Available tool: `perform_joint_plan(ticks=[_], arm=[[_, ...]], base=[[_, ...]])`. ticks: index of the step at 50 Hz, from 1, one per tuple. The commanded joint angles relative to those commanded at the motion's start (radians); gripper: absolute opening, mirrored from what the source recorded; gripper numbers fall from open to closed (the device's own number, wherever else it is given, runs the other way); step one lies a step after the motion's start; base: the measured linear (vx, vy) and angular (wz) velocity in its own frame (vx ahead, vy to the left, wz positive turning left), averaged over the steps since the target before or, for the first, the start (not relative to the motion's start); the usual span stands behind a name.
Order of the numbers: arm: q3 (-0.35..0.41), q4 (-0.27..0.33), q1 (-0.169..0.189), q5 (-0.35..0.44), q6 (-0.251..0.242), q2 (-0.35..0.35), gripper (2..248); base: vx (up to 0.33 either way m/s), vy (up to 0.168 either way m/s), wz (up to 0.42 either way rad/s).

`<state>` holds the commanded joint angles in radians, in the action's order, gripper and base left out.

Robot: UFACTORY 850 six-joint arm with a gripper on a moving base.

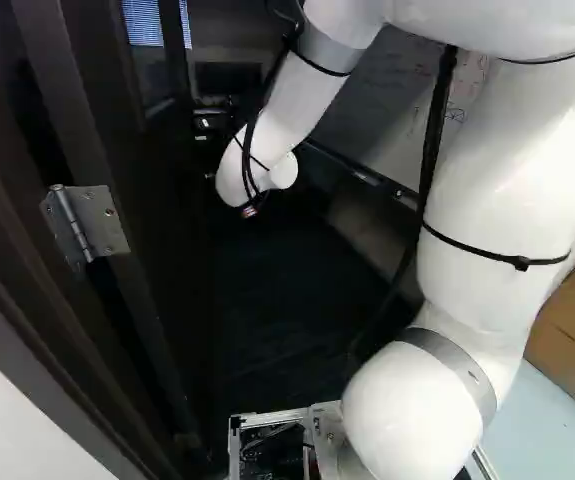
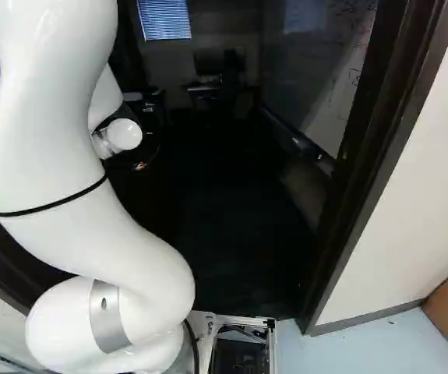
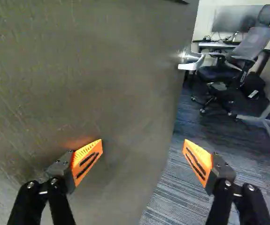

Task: Open the door and move inside

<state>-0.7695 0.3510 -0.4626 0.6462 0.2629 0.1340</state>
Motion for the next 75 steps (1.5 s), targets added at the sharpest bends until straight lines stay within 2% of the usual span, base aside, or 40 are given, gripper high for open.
perform_joint_plan(ticks=[75], arm=[[-0.254,0.101,-0.178,0.000,0.000,0.221,247]], base=[[0.000,0.000,0.000]])
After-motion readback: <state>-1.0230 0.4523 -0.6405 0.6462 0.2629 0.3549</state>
